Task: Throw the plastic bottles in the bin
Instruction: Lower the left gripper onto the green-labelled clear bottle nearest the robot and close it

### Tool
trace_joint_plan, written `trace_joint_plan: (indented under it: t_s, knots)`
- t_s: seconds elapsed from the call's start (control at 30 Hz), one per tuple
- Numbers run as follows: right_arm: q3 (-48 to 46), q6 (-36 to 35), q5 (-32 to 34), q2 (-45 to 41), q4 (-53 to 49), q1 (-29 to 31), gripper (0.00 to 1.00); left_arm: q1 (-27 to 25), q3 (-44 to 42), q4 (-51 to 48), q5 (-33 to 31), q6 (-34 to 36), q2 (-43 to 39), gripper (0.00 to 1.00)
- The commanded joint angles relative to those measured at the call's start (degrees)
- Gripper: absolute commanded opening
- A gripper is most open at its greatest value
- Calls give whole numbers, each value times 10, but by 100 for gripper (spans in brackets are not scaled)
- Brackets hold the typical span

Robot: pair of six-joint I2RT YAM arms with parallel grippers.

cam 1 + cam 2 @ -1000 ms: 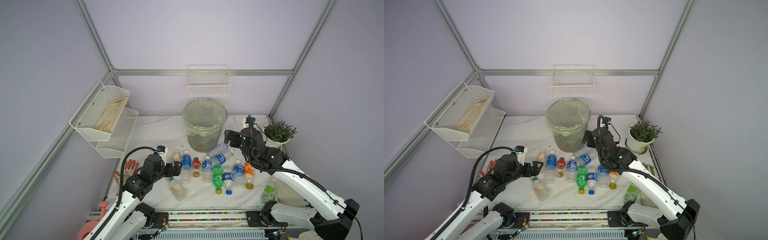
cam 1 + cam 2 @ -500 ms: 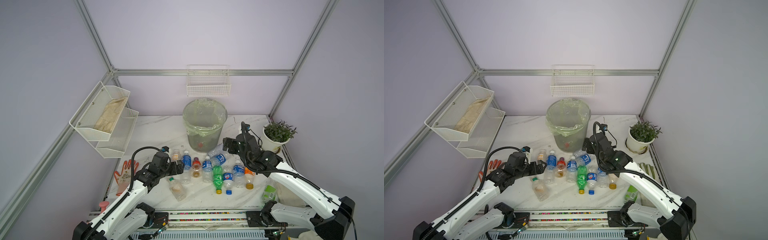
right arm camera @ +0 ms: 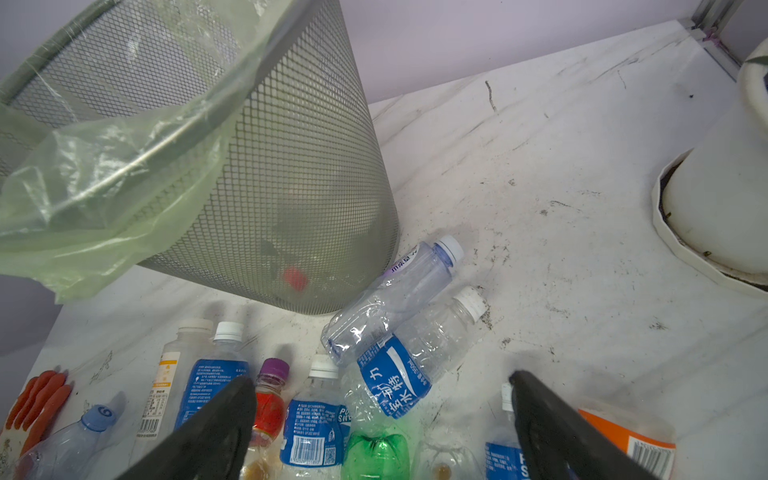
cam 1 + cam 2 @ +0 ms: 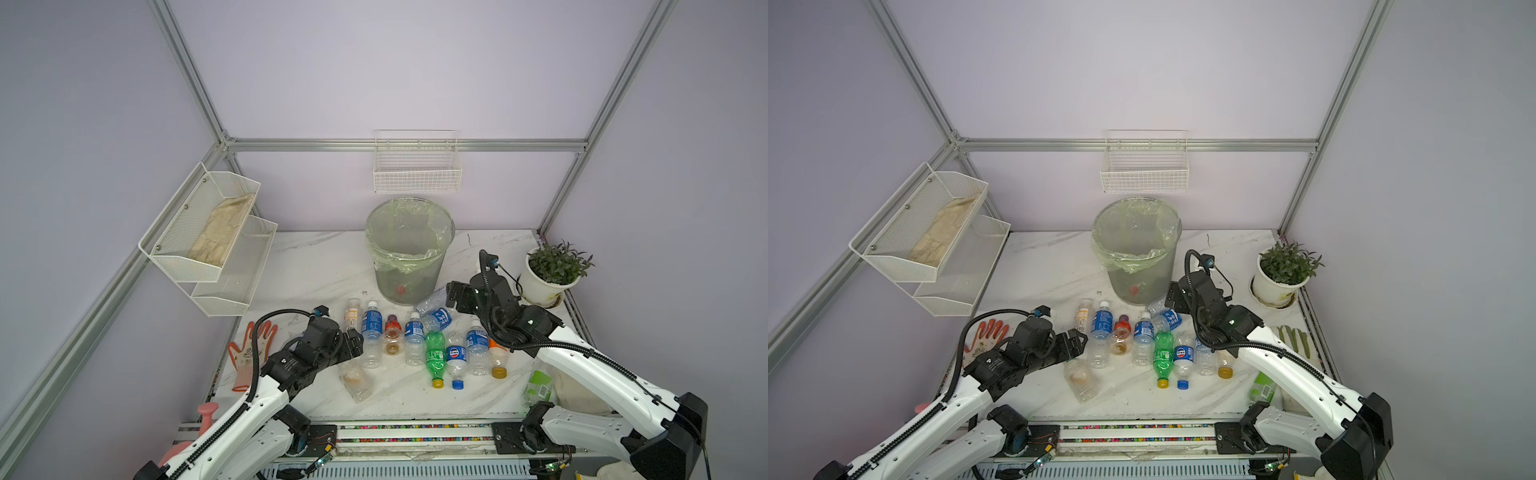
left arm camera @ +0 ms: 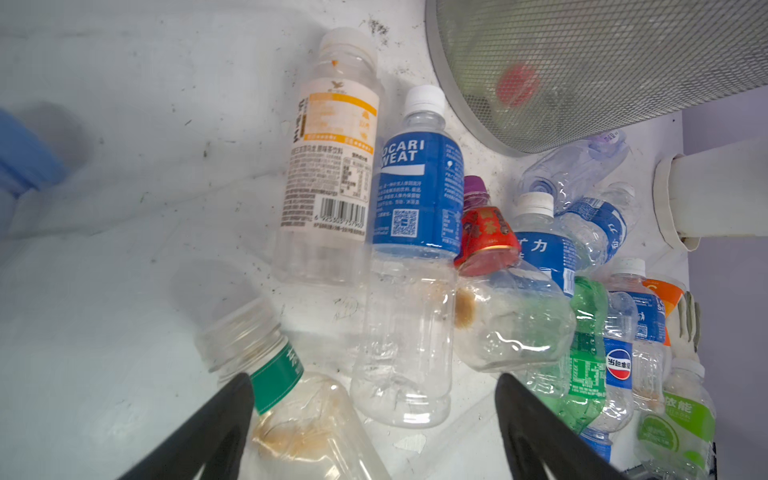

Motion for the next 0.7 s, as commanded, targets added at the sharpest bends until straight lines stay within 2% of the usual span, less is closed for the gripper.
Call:
trace_joint_plan:
  t_s: [0.0,0.2,0.37,0.67]
  knots:
    - [-3,9,4,-5,-3,-1,97,-5,-39,-55,-4,-48,-24,88]
    - [-5,21,3,3,-2,-1,97,-23,-80,-64,17,-96,-49,87]
    - [-11,29,-2,6,-2,-1,97,-46,-88,-62,14,-112,-40,86]
    - [-26,35,1,-11,-11,-1,97,-94,-117,0,19,-158,-16,83]
